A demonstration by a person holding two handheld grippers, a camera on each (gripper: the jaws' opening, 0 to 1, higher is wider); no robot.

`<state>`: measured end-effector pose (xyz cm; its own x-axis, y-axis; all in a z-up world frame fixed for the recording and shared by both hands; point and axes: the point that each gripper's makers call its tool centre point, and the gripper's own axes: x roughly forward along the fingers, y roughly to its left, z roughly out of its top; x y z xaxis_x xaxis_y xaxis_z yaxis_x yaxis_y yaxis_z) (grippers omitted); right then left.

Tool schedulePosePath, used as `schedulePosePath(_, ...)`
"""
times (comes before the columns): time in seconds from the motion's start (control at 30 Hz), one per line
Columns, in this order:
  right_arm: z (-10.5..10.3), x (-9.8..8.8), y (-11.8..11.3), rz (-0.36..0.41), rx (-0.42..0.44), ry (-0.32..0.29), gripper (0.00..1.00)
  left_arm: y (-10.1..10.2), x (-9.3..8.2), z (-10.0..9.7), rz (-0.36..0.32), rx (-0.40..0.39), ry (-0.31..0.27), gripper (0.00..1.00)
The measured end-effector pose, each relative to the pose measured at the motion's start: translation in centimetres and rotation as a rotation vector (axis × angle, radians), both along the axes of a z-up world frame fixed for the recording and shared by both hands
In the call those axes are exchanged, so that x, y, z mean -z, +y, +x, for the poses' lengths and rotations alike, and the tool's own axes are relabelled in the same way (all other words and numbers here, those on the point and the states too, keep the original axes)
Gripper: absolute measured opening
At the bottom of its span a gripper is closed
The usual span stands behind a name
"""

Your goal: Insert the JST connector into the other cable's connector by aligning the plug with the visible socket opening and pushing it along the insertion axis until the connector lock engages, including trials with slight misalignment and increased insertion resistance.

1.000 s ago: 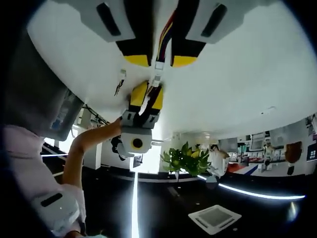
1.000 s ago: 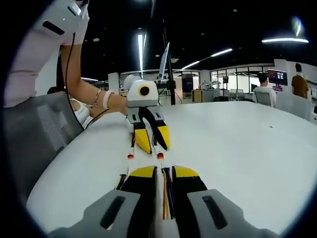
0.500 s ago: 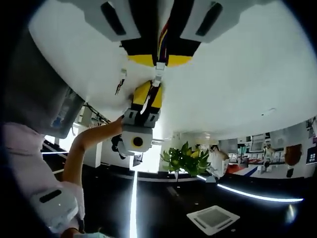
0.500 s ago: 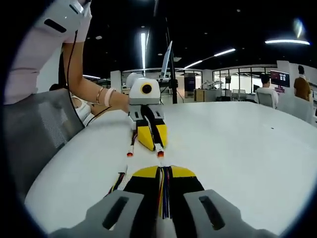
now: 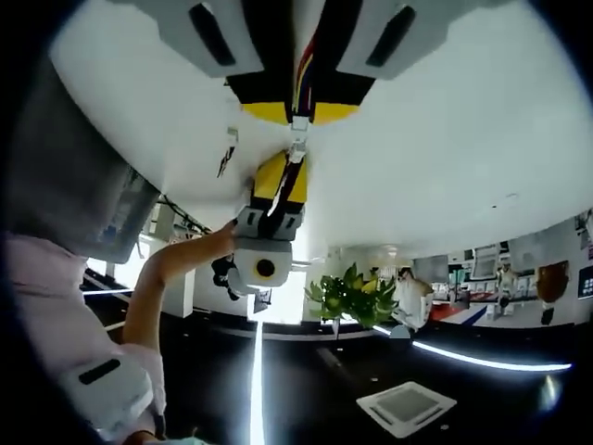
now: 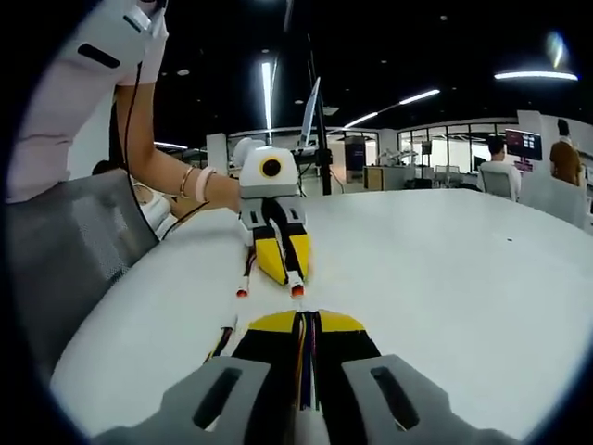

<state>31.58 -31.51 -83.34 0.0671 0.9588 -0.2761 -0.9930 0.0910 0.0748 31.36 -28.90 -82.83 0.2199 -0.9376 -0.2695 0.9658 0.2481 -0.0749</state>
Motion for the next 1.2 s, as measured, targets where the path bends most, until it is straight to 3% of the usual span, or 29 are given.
schedulePosePath(0.5,-0.82,-0.89,0.73,-0.004,-0.051,-0.01,0.03,-0.38,-0.41,-0.04,0.015,0.036,-0.027,0.0)
schedulePosePath(1.2,-0.29,-0.07,0.37,-0.019,-0.106,-0.015,0.03,-0.37,0.28,0.75,0.052,0.073,-0.037,0.0)
